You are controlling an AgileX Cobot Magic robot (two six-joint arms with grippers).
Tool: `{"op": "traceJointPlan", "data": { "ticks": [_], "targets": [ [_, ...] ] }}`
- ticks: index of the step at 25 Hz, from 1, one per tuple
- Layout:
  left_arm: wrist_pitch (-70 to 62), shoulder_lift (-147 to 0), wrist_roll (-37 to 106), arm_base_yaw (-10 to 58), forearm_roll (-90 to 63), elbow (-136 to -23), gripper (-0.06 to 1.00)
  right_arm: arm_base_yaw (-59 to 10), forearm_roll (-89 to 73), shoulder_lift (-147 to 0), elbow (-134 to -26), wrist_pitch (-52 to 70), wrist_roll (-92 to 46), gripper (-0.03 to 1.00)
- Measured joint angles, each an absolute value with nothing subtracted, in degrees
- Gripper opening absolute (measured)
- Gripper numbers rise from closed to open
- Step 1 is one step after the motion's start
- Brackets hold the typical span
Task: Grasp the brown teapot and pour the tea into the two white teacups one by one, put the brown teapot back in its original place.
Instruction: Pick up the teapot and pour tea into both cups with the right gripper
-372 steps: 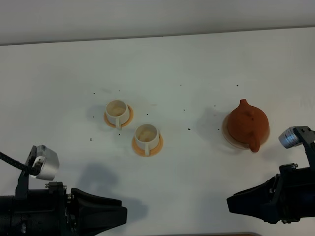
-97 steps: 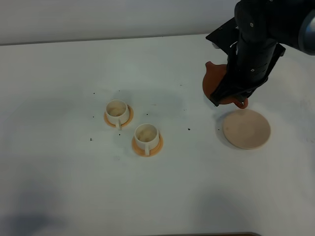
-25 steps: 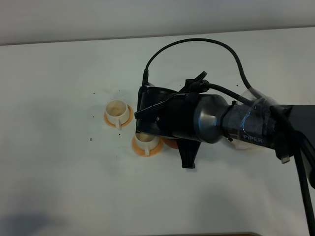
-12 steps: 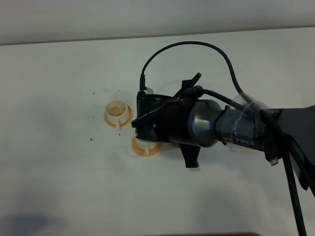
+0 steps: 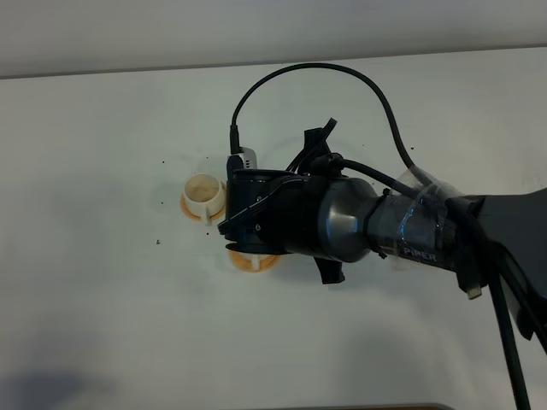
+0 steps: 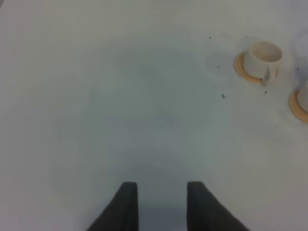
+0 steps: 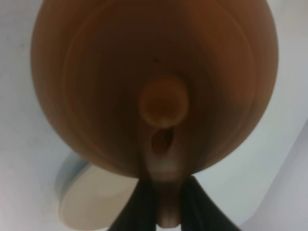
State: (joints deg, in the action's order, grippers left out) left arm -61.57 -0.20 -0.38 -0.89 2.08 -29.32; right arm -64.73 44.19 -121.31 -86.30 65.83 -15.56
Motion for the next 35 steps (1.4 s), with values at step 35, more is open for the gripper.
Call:
{"op": "traceJointPlan", "data": {
  "ticks": [35],
  "targets": [
    [-61.6,-0.2,-0.5,-0.9,2.1,-29.3,0.25,-66.0,52.0,-123.0,-86.4,66.7,-19.3,0.09]
  ]
}}
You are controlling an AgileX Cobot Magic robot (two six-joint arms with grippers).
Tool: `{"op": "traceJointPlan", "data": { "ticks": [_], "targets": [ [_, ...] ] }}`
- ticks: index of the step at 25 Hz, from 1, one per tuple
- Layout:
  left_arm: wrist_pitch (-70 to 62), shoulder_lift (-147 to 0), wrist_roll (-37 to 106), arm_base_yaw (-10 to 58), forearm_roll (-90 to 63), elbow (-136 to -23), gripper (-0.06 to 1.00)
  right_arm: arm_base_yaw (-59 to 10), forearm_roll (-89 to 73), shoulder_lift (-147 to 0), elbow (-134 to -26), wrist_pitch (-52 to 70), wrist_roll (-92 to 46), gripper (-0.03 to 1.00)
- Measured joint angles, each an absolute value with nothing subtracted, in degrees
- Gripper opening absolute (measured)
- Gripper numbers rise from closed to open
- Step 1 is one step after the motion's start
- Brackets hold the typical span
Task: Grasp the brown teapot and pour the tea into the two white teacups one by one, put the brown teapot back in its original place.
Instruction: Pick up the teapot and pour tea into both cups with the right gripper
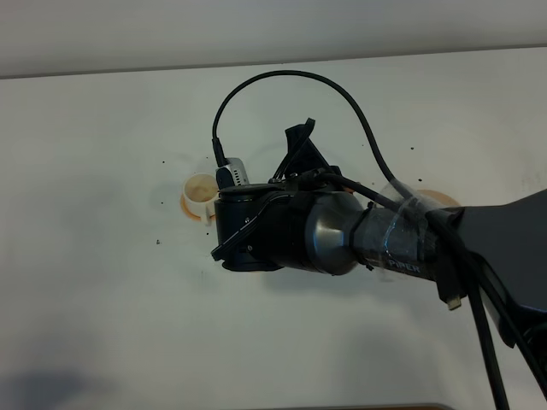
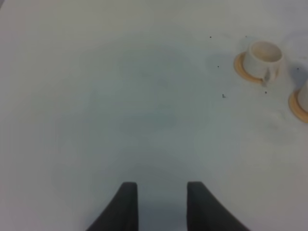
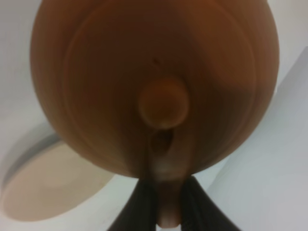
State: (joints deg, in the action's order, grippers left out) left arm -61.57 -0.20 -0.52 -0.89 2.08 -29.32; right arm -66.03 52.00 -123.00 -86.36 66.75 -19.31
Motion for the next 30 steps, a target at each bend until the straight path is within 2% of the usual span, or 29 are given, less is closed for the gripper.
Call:
{"op": "traceJointPlan", "data": {
  "ticks": [30],
  "targets": [
    [-61.6,-0.2,-0.5,-0.9,2.1,-29.3,0.25,-67.0,57.3,-123.0,-86.4,65.5,-25.2,0.09]
  ]
}}
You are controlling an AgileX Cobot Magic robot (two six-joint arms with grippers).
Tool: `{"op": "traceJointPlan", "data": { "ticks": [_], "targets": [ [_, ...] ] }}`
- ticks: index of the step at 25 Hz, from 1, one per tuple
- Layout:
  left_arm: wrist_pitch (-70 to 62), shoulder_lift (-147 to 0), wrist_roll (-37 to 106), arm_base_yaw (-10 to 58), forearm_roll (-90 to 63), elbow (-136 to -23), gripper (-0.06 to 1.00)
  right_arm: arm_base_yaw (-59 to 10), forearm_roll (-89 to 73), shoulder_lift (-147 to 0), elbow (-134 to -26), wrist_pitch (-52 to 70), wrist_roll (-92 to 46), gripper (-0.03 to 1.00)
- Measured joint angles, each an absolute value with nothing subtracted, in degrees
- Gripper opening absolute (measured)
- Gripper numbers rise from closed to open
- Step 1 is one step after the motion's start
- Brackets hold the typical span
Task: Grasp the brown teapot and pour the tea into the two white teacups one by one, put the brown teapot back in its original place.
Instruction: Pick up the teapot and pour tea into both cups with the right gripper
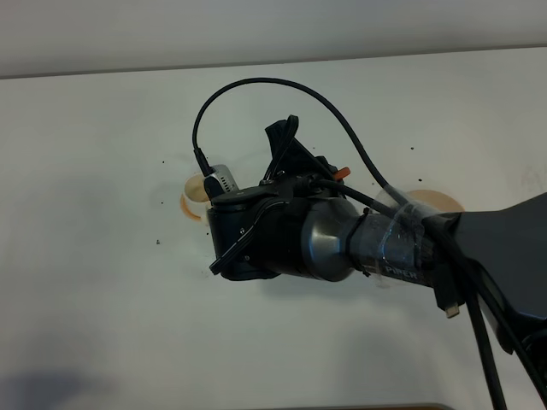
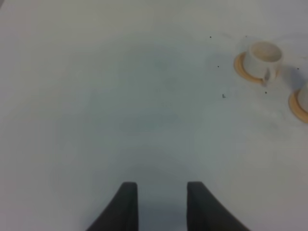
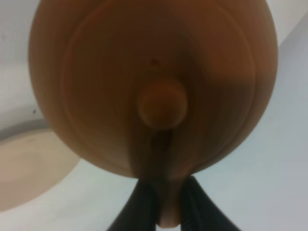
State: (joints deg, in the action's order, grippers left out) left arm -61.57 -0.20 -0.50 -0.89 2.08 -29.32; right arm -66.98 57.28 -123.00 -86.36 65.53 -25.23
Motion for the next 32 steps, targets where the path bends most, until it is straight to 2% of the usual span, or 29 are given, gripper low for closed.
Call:
{"op": "traceJointPlan", "data": {
  "ticks": [32],
  "targets": [
    [-61.6,-0.2,-0.4,-0.9,2.1,-29.3,0.25,-67.3,63.6,-123.0,-86.4,65.0,-31.5,0.09]
  ]
}}
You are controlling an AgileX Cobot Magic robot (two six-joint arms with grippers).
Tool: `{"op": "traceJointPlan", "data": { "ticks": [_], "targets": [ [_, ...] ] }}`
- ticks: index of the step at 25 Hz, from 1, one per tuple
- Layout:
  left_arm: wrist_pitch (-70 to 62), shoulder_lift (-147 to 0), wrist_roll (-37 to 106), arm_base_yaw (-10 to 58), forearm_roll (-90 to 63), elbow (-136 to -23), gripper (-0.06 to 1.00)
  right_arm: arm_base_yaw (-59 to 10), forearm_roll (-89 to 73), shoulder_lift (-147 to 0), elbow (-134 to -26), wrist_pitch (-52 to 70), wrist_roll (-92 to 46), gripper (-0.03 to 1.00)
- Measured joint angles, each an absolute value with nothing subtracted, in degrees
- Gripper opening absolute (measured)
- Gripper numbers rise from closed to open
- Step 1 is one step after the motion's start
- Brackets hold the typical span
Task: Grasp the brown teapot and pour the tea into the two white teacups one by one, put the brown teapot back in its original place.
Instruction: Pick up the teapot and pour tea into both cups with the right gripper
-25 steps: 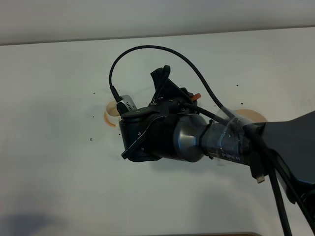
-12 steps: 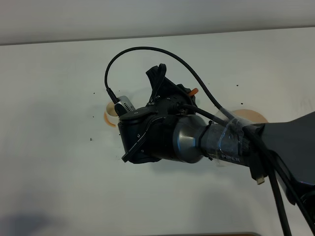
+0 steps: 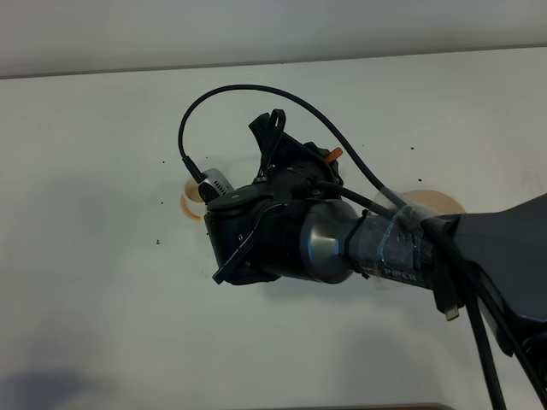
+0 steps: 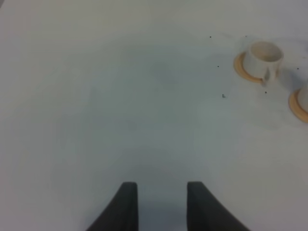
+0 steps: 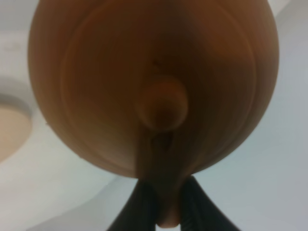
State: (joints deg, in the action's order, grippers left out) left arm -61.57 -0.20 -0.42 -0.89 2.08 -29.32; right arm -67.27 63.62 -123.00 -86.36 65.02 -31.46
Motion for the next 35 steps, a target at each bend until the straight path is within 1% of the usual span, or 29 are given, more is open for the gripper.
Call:
{"op": "traceJointPlan", "data": {
  "ticks": [16,35],
  "targets": [
    [-61.6,-0.2,-0.4,-0.9,2.1,-29.3,0.25,-68.5,65.7,-123.0,-86.4,64.6,-34.1,0.09],
    [-61.6,-0.2,-0.5,-0.9,2.1,-29.3,0.25,-68.7,68.4,-123.0,-86.4,64.2,-34.2,0.09]
  ]
}}
